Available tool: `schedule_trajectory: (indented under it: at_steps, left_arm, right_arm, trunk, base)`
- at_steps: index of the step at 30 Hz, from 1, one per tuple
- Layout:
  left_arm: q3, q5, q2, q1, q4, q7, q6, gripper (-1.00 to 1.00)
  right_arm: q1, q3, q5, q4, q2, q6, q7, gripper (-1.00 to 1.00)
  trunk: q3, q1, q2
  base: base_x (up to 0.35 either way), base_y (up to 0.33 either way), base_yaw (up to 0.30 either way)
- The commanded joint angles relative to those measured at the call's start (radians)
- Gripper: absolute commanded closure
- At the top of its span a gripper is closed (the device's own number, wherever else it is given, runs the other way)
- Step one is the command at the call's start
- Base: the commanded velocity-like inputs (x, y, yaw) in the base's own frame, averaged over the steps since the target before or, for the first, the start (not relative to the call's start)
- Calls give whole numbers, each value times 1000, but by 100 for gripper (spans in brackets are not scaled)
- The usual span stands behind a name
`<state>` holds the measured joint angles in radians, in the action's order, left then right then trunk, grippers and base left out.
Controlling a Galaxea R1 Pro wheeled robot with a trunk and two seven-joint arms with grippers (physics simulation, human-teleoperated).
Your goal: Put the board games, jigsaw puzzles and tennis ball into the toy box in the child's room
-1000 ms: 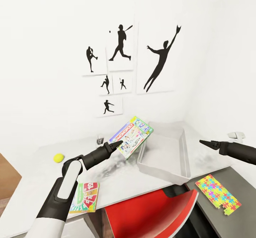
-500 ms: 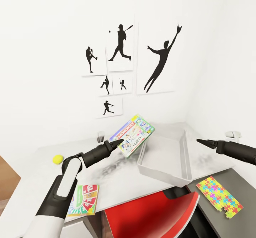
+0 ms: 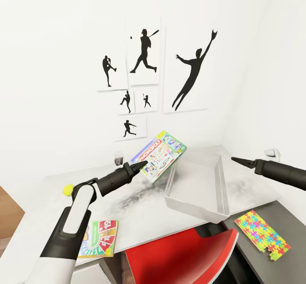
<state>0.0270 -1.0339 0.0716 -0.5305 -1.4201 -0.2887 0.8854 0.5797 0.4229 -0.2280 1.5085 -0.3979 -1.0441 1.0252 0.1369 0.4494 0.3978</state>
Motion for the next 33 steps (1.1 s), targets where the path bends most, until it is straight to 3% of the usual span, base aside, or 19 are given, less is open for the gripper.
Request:
schedule_trajectory:
  at_steps: [1, 6, 22, 25, 33]
  left_arm:
    - [-1, -2, 1, -1, -6, 1, 4, 100]
    - [-1, -36, 1, -1, -29, 29, 4, 100]
    - [-7, -106, 0, 5, -23, 108, -2, 100]
    - [-14, -78, -1, 13, -6, 93, -20, 100]
    - [-22, -6, -3, 21, 32, 50, -49, 100]
  right_arm:
    - [7, 1, -2, -6, 0, -3, 6, -100]
    - [8, 1, -27, -34, 0, -3, 6, -100]
    - [2, 7, -21, -82, 3, -3, 5, -100]
    - [-15, 23, -5, -65, 3, -3, 9, -100]
    - [-60, 54, -52, -20, 1, -3, 43, -100]
  trunk:
    - [2, 1, 2]
    - [2, 1, 2]
    - [2, 1, 2]
    - [2, 1, 2]
    - [2, 1, 2]
  base:
    - [0, 0, 0]
    - [0, 0, 0]
    - [0, 0, 0]
    - [0, 0, 0]
    - [0, 0, 0]
